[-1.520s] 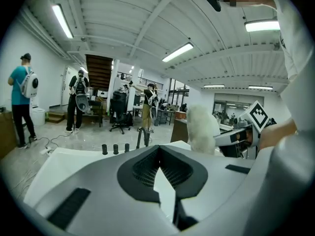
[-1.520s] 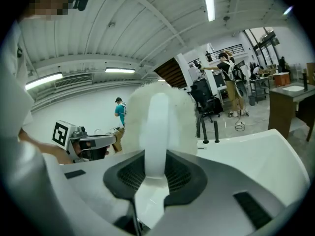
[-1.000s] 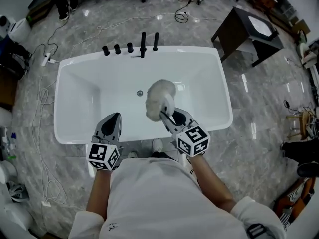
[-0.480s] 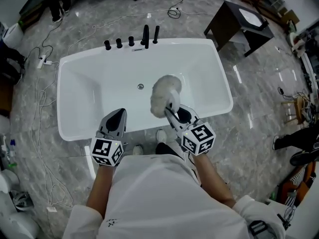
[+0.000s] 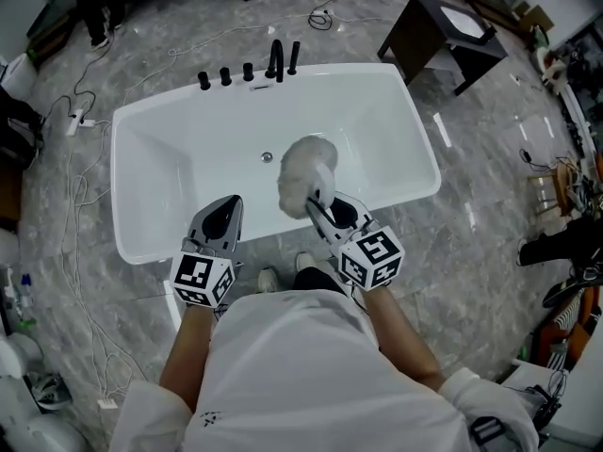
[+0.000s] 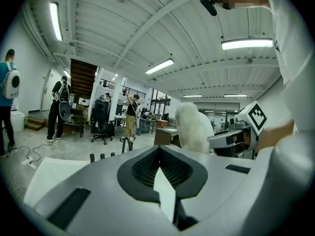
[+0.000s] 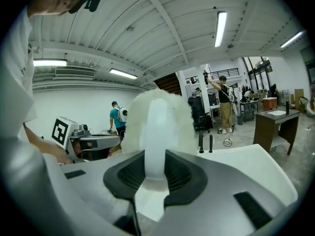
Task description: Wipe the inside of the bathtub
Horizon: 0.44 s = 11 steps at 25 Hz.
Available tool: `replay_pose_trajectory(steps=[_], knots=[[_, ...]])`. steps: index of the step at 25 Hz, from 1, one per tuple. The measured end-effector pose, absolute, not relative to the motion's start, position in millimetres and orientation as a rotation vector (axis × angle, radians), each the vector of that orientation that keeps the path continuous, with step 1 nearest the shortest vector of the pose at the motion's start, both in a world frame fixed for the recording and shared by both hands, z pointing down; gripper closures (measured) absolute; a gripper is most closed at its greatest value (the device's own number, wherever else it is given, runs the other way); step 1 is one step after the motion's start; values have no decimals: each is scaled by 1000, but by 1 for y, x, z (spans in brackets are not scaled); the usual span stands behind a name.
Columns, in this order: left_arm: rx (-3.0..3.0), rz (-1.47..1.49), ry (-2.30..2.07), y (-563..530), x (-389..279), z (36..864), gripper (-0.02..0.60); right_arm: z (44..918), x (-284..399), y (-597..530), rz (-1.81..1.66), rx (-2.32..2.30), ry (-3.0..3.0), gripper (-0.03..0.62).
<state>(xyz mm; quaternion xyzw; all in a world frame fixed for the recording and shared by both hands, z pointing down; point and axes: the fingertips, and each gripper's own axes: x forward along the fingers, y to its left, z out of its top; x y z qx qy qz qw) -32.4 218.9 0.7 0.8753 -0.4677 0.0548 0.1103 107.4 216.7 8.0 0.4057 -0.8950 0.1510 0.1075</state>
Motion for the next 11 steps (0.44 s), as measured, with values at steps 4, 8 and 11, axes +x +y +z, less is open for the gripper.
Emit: replay_pose_trajectory(steps=[4,8,11], knots=[[2572,150,-1400,220,-34,-4,571,3,106,219,429,1191,-2645,496],[2563,138,-1421,222,-30,-7,571,0,108,218,410,1168,-2653,496],[2562,133,-1423,226,-22,-11,571,-5,111,220,392,1152,-2661,496]])
